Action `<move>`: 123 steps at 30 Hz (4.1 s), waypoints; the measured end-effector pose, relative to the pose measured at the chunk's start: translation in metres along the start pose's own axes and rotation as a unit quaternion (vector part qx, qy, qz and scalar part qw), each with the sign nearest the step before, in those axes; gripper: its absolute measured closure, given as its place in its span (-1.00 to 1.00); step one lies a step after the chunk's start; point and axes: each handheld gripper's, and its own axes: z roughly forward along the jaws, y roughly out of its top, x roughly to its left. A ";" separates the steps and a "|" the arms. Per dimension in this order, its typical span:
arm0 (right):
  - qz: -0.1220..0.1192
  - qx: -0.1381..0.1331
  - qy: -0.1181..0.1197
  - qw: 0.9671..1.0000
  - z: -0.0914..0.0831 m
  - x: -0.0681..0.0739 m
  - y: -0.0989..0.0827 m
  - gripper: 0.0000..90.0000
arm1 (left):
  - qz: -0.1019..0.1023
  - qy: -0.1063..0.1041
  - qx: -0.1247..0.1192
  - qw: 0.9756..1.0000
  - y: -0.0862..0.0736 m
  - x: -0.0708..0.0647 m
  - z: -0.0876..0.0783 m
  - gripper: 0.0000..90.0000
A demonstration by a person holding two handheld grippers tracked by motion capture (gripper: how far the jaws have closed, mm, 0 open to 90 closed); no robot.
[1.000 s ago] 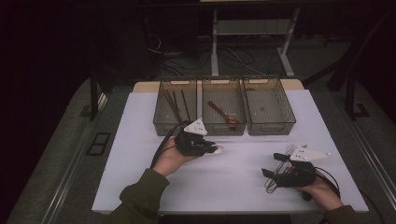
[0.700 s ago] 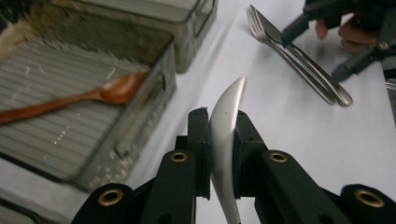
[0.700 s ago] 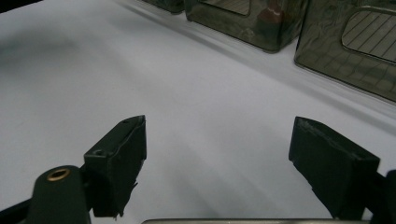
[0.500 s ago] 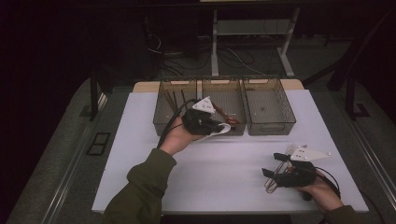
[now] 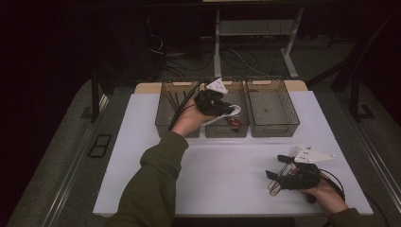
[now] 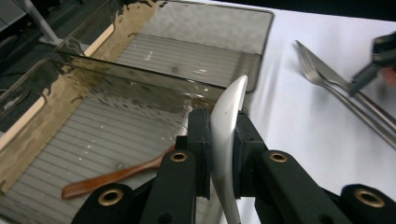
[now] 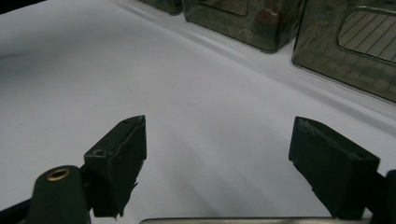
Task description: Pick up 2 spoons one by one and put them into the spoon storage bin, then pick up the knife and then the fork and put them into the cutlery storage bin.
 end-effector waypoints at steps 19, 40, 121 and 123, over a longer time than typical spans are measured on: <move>-0.004 -0.005 0.002 1.000 -0.002 0.000 0.000 -0.59 | -0.027 0.006 0.040 0.999 -0.013 0.013 0.054 0.64; 0.002 0.004 -0.009 1.000 -0.007 -0.006 0.002 -0.59 | -0.068 -0.002 -0.017 0.998 -0.029 -0.022 0.013 -0.14; -0.040 0.140 0.037 0.989 0.003 -0.003 -0.002 0.98 | -0.135 0.061 -0.043 0.988 -0.198 -0.129 -0.090 -1.00; -0.041 0.139 0.037 0.989 0.006 -0.003 0.000 0.98 | -0.135 0.061 -0.043 0.988 -0.198 -0.129 -0.090 -1.00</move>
